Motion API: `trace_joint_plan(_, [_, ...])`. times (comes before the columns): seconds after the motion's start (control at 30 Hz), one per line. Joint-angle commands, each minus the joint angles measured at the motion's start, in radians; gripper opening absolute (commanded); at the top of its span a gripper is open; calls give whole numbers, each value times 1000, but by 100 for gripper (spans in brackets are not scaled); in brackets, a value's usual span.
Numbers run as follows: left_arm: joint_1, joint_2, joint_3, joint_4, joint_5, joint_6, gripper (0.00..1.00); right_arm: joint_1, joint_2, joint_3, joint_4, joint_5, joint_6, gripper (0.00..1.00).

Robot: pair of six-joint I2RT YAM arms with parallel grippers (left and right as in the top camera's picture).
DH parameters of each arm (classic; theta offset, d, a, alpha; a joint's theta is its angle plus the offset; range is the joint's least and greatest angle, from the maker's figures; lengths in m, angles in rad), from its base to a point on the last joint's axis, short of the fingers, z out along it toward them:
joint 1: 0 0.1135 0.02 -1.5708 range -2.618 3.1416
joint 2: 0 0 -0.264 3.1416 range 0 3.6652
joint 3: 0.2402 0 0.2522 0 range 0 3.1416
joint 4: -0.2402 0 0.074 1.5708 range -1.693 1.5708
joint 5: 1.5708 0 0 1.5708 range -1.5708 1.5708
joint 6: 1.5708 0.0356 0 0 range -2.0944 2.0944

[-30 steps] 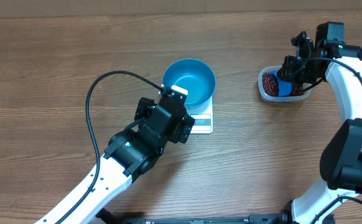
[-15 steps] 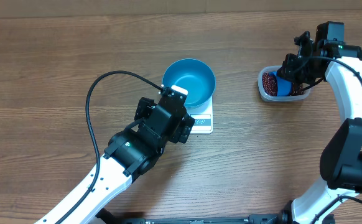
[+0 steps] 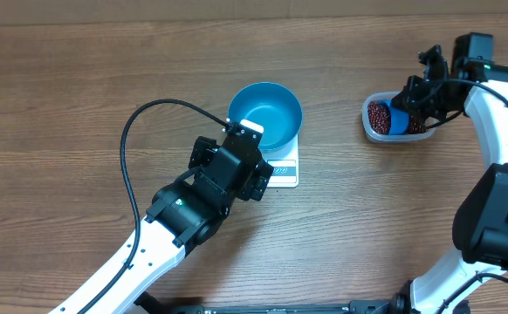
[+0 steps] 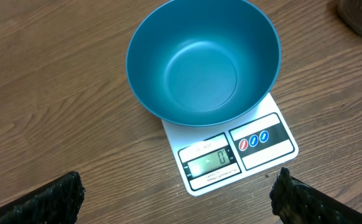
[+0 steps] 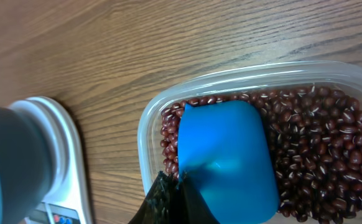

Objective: Scoop item into bowl and weigh 150g on scale
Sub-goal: 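Drag the blue scoop through the beans with the right gripper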

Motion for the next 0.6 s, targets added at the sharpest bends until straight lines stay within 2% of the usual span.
trace_joint_plan(0.0, [4, 0, 23, 3, -6, 0, 100, -28, 23, -19, -18, -155, -10, 4])
trace_joint_plan(0.17, [4, 0, 23, 3, -6, 0, 100, -53, 23, -19, -44, -212, -108, 4])
trace_joint_plan(0.57, [4, 0, 23, 3, -6, 0, 100, -54, 118, -19, -58, -261, -127, 4])
